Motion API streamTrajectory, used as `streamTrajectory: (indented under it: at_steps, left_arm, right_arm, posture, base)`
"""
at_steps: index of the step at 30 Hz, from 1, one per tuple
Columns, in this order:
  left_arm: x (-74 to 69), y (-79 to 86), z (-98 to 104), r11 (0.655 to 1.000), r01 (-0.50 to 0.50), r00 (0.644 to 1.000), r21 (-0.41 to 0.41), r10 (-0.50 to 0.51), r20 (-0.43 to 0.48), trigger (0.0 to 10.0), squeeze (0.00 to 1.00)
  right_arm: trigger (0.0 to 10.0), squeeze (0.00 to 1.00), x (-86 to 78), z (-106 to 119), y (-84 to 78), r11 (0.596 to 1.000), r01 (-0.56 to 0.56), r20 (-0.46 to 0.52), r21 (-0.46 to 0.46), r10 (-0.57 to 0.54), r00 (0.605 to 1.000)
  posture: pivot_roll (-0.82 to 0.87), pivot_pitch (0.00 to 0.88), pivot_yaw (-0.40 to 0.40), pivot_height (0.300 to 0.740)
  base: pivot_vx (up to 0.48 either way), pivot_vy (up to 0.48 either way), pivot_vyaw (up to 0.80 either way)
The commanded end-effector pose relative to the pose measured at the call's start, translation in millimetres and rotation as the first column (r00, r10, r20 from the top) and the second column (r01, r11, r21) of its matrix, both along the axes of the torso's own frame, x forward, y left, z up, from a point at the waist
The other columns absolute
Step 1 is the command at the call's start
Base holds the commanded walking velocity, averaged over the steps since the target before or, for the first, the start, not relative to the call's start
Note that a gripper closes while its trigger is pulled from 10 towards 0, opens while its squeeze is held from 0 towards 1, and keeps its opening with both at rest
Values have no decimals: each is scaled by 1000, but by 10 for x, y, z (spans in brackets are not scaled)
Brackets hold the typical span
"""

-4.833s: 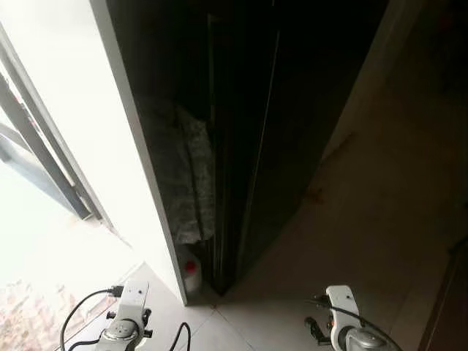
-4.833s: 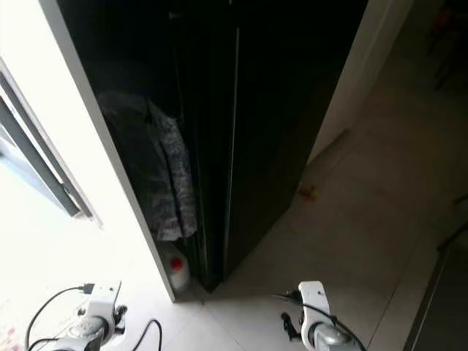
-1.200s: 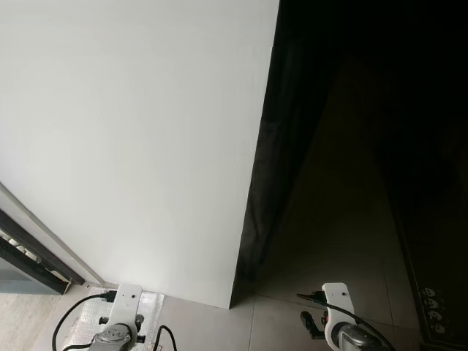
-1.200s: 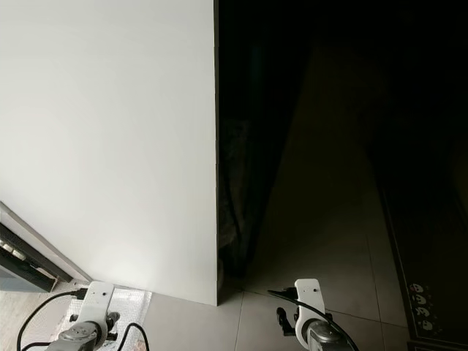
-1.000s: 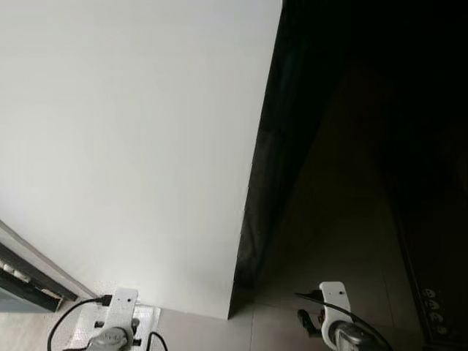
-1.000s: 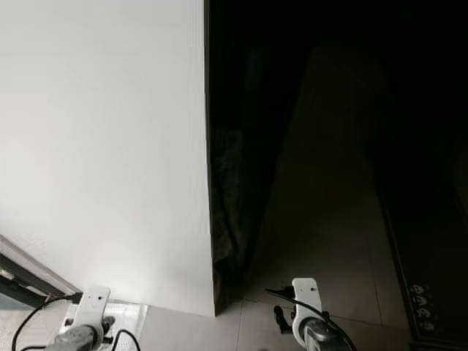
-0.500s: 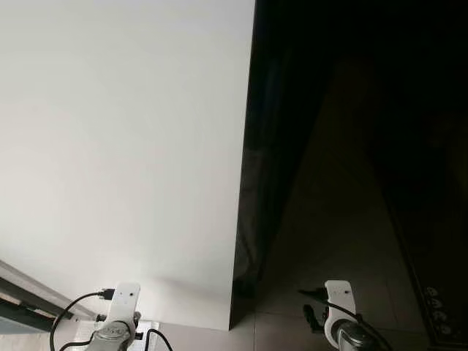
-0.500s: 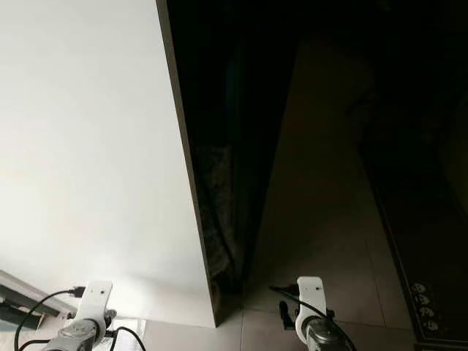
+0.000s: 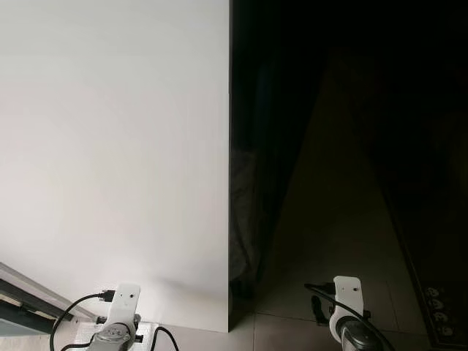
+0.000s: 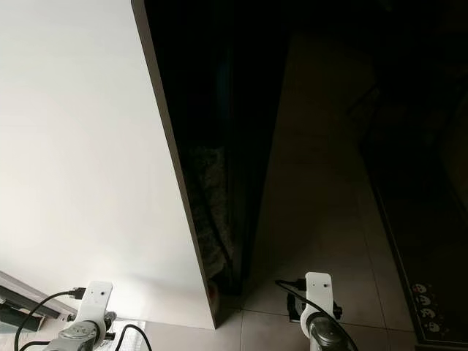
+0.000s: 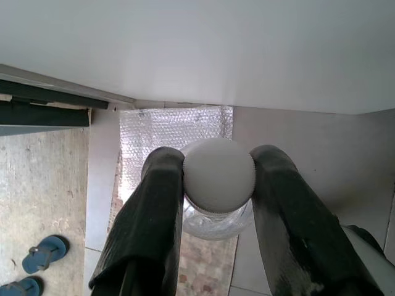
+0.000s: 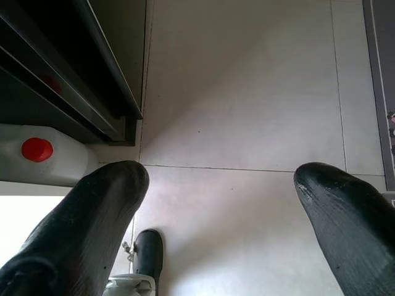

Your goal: Restocking fridge

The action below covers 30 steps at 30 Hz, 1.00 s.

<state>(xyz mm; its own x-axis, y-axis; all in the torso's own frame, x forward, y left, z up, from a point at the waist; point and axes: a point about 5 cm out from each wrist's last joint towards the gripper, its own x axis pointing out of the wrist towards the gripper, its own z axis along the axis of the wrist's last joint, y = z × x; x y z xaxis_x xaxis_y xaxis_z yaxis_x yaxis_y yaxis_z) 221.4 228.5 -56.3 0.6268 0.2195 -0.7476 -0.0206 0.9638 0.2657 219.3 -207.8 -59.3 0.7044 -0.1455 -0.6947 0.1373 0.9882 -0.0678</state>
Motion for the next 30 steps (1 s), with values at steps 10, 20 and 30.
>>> streamTrajectory:
  at_steps: [10,20,30]
  left_arm:
    - [-101,44,-47,999,-24,1000,24,25,-11,10000,0]
    - [-194,-4,-108,999,-52,998,16,52,-20,10000,0]
    - [-346,-108,-201,994,-106,994,12,107,-23,10000,0]
  right_arm:
    - [10000,0,6,158,-10,991,114,296,-64,-90,951]
    - [10000,0,80,308,-78,985,46,408,-168,27,913]
    - [10000,0,596,1232,-4,966,3,754,-258,200,626]
  posture:
    - [-129,16,0,740]
    - [-114,42,-30,740]
    - [-137,102,-67,740]
  base:
    - [0,0,0]
    - [0,0,0]
    - [0,0,0]
